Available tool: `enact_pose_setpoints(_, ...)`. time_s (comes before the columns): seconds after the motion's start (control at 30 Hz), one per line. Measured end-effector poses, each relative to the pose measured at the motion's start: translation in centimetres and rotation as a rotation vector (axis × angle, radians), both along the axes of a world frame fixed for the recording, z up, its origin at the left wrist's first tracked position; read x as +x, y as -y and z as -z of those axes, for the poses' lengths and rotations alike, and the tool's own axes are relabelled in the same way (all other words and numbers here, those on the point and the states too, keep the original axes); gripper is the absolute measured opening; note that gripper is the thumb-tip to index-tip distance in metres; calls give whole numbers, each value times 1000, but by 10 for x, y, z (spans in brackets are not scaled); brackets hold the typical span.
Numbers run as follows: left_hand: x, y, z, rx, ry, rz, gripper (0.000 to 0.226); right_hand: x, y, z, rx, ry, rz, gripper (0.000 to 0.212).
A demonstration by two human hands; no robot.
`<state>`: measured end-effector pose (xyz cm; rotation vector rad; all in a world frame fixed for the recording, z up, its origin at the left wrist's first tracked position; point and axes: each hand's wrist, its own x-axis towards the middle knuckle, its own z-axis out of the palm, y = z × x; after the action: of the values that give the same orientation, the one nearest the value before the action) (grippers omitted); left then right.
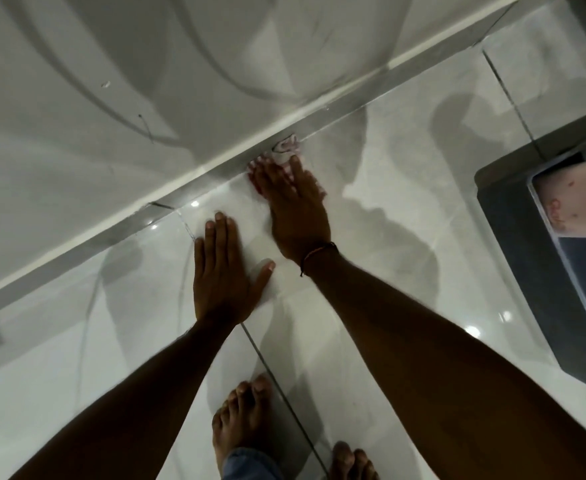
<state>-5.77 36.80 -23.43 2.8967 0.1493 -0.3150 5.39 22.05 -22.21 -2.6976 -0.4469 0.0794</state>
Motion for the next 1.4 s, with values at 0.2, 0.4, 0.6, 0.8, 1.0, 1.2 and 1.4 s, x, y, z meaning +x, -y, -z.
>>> enact_pose_setpoints(0.2,2,0,-1,-15,-19,-20,105,10,16,12,-70,-19,-143,80)
enact_pose_setpoints(0.4,2,-1,-4,-17,0,-23,105,58,93,3,11,-25,82,54)
enact_pose_setpoints(0.6,1,2,-1,23,12,-30,105,125,172,-3,-78,-36,340,67)
enact_pose_setpoints(0.8,4,3,-4,32,-36,-32,105,186,233,-9,1,-112,532,69)
enact_pose_setpoints(1.0,6,2,-5,16,-47,-30,105,171,209,-12,71,-107,585,56)
enact_pose_setpoints(1.2,4,1,-5,-24,-49,-60,106,68,90,11,99,-40,256,67)
enact_pose_setpoints(1.4,5,-2,-7,-90,-30,-94,112,13,-1,-11,277,-122,291,72)
